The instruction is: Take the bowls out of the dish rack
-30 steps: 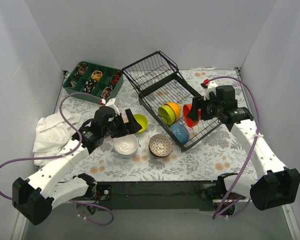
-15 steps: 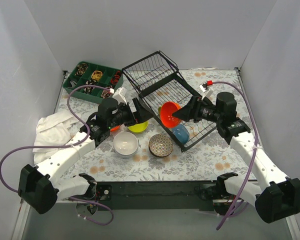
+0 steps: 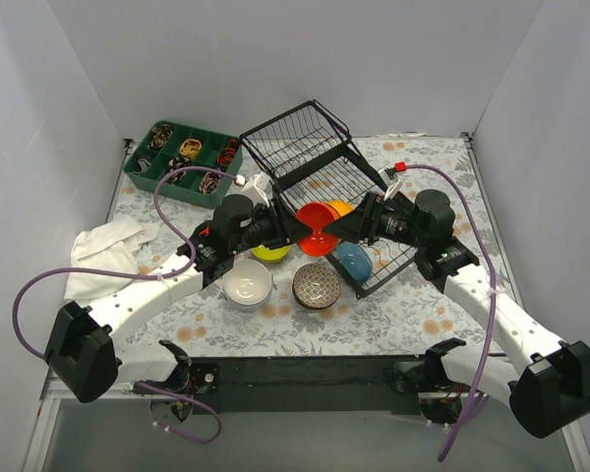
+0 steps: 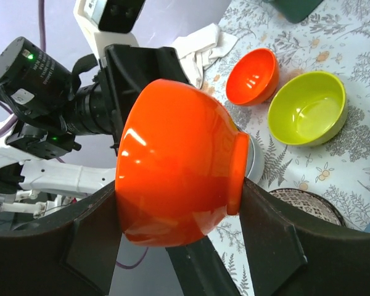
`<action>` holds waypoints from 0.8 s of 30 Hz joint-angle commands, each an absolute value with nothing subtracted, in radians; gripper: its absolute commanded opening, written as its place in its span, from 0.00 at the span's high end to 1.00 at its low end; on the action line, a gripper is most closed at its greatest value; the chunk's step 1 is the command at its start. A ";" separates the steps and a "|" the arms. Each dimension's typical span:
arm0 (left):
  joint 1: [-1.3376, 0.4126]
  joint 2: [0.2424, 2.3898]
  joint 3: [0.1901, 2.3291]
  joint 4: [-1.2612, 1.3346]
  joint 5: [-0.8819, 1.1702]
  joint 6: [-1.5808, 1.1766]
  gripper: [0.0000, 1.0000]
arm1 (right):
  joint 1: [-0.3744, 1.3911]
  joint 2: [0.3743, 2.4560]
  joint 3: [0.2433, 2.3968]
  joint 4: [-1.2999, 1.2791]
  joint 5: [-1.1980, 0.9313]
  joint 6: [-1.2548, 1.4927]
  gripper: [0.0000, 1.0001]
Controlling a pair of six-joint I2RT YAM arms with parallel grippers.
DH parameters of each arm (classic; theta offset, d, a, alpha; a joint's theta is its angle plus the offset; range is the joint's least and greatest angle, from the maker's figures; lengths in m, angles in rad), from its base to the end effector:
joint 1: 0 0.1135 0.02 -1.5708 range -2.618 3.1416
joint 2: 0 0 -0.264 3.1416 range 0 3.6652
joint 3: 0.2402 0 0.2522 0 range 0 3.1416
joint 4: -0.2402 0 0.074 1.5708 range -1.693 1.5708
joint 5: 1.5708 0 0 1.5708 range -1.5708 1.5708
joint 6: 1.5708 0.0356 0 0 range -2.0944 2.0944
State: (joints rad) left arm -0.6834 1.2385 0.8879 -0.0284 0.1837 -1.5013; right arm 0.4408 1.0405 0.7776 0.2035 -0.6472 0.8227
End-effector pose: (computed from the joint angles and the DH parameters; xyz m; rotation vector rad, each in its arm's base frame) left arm 0.2175 -0.1855 0.2949 -0.7883 2.1829 -1.4926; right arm 0.2086 0.1222 0.3294 -0.2115 1.8287 1.4519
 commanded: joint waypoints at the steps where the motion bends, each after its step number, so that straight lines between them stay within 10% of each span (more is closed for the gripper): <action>1: -0.689 1.200 0.884 -0.005 0.117 -1.506 0.77 | 0.459 1.039 0.761 0.325 -0.652 0.867 0.88; 5: -0.687 1.166 0.876 -0.012 0.081 -1.502 1.00 | 0.460 1.034 0.741 0.324 -0.637 0.864 0.79; 11: -0.684 1.109 0.874 -0.113 0.012 -1.456 1.00 | 0.460 1.016 0.727 0.279 -0.586 0.803 0.25; 14: -0.660 1.086 0.882 -0.204 -0.072 -1.421 1.00 | 0.460 1.017 0.762 0.160 -0.548 0.714 0.14; 24: -0.491 1.100 0.966 -0.530 -0.281 -1.249 1.00 | 0.460 1.016 0.842 -0.110 -0.416 0.529 0.09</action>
State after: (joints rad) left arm -0.5491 1.0981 0.9062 -0.3939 -0.1585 -1.3380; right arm 0.4641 1.0351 0.7918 -0.0177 -0.4679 0.6231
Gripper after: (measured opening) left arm 0.087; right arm 0.905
